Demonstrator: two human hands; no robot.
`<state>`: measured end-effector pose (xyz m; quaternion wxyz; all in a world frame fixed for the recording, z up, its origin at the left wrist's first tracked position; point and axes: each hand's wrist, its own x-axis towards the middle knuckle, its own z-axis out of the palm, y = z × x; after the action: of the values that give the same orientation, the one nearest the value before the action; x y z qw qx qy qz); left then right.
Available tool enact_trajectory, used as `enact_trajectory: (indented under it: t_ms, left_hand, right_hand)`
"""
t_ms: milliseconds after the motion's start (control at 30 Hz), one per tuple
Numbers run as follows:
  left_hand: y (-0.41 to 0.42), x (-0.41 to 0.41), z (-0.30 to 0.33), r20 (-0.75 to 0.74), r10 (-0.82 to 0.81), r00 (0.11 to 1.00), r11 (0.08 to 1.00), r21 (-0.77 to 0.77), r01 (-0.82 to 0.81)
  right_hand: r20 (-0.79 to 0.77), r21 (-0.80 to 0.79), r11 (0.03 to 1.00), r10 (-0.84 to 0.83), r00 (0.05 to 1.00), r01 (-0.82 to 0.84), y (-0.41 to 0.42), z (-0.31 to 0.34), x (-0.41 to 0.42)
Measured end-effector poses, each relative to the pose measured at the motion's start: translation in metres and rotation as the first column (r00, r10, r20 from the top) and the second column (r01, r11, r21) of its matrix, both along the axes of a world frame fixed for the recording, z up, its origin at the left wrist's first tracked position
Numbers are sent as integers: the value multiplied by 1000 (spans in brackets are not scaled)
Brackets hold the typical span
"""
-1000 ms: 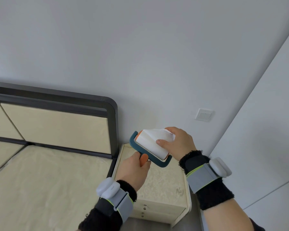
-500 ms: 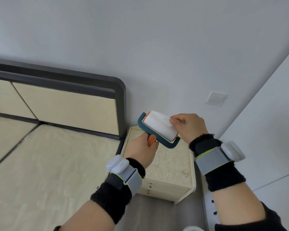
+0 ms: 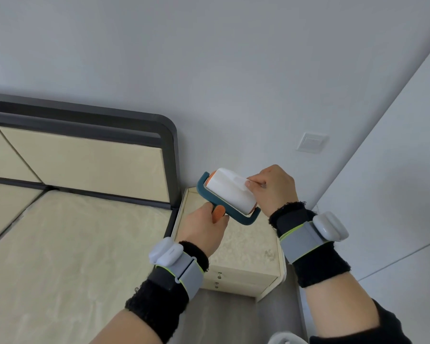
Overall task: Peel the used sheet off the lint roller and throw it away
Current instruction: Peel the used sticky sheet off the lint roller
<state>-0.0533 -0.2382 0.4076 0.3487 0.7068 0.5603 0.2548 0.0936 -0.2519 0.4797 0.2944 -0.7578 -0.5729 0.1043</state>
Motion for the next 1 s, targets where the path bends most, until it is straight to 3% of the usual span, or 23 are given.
enact_trajectory:
  t_ms: [267,467,1000]
  left_hand:
    - [4,2,-6,-13,23,1000,999,27,-23]
    - [5,1,-7,6,29,1000,999,36,-30]
    - [8,2,-11,-16,38,999,999,29,-38]
  right_hand:
    - [-78,101,994,-41,996,48,2,1,3]
    - [-58,89,996,4,998,1,3,1,3]
    - [-420,86,992,-51,906,95,3,10,0]
